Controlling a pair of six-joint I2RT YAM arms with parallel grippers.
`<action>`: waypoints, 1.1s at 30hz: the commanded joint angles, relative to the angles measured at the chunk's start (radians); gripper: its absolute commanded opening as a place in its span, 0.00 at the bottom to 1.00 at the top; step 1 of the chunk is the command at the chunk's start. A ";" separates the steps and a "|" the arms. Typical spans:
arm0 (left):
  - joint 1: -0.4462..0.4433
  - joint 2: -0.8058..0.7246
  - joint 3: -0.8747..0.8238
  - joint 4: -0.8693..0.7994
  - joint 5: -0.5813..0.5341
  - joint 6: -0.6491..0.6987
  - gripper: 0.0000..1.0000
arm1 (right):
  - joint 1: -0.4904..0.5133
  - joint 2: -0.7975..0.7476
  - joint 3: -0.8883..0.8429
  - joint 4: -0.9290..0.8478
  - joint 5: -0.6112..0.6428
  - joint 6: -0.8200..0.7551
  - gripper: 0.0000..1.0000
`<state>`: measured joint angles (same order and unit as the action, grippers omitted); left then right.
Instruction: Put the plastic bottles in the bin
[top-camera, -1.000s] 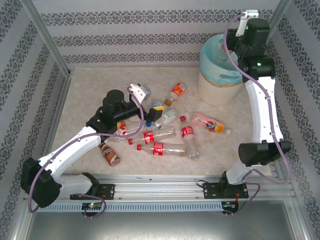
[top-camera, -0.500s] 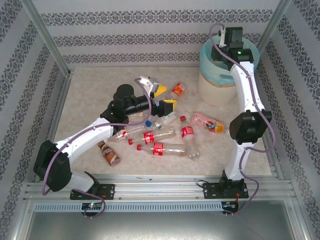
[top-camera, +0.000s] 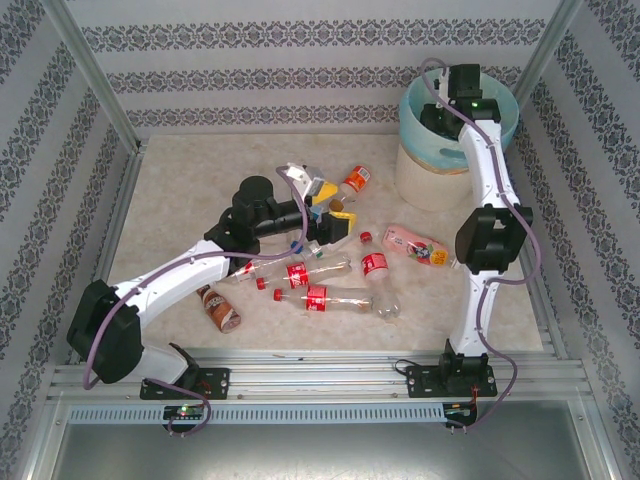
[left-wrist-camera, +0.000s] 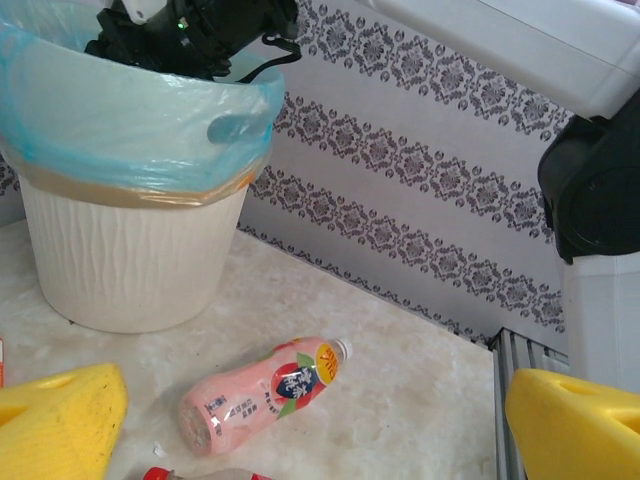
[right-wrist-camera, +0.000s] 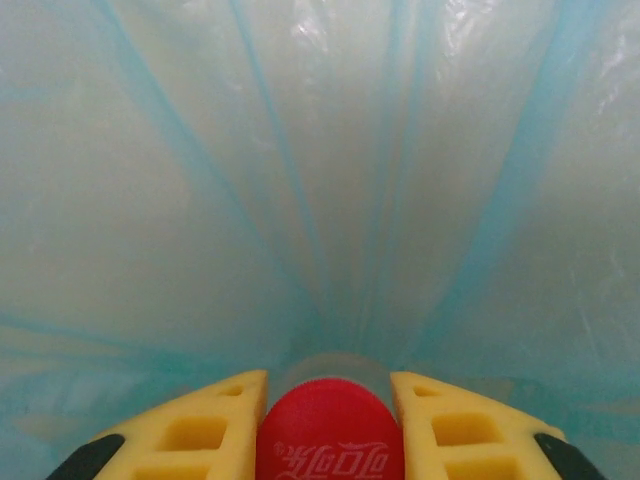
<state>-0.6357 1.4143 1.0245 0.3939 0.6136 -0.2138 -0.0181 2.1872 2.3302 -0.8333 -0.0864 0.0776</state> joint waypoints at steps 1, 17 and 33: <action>-0.013 -0.047 -0.010 -0.024 0.009 0.048 0.97 | -0.004 0.026 0.028 -0.057 -0.025 -0.009 0.07; -0.013 -0.174 -0.031 -0.108 -0.148 0.107 1.00 | -0.004 -0.221 0.084 -0.020 -0.070 0.089 0.67; -0.013 -0.474 0.018 -0.888 -0.718 -0.090 0.91 | 0.265 -0.837 -0.667 0.374 -0.050 0.080 0.71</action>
<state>-0.6415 1.0061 1.0458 -0.1982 0.0845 -0.1722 0.1520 1.4311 1.8019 -0.6033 -0.1467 0.1837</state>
